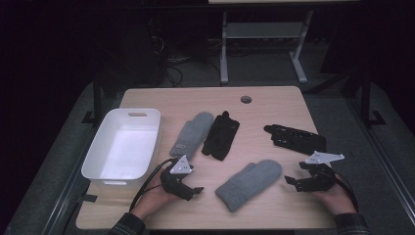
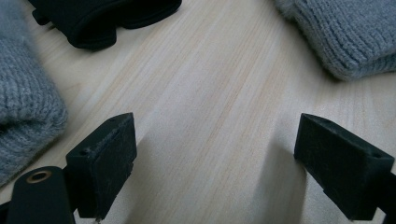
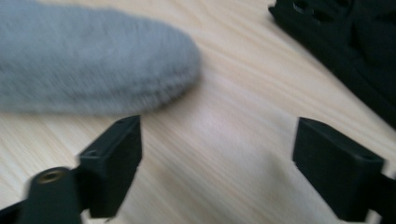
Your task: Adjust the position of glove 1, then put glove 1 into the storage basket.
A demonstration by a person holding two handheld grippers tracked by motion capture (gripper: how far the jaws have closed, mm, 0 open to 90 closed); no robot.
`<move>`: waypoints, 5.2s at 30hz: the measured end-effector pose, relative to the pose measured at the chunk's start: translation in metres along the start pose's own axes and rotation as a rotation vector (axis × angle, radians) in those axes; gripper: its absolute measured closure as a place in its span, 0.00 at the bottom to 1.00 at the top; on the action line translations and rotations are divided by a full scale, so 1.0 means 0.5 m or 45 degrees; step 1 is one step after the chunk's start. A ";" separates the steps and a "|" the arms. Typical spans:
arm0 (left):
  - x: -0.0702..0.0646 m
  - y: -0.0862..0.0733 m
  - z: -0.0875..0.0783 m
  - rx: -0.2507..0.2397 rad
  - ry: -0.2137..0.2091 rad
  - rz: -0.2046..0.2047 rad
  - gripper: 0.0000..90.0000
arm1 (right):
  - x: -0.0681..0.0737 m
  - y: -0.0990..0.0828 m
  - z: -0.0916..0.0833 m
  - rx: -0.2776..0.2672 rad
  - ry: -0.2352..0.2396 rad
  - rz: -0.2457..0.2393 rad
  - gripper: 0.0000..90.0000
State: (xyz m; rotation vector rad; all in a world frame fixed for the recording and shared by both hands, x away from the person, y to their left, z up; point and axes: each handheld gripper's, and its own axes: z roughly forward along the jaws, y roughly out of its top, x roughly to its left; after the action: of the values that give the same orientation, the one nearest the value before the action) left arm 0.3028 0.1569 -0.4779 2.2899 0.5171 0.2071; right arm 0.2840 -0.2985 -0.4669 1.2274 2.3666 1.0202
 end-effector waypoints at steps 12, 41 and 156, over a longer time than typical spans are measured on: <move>0.000 0.000 0.000 0.002 0.004 0.002 0.13 | 0.001 -0.021 0.020 0.005 -0.032 -0.029 0.08; 0.059 0.119 -0.026 -0.057 0.230 -0.165 0.15 | 0.004 -0.023 0.024 -0.008 -0.034 -0.027 0.04; 0.077 0.284 -0.006 -0.099 -0.006 -0.407 0.79 | 0.003 -0.023 0.025 -0.008 -0.036 -0.021 0.04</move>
State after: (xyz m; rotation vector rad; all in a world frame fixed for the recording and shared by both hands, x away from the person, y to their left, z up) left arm 0.3797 0.0867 -0.3739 2.0970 0.8470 0.0623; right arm 0.2829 -0.2962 -0.4836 1.2103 2.3468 0.9977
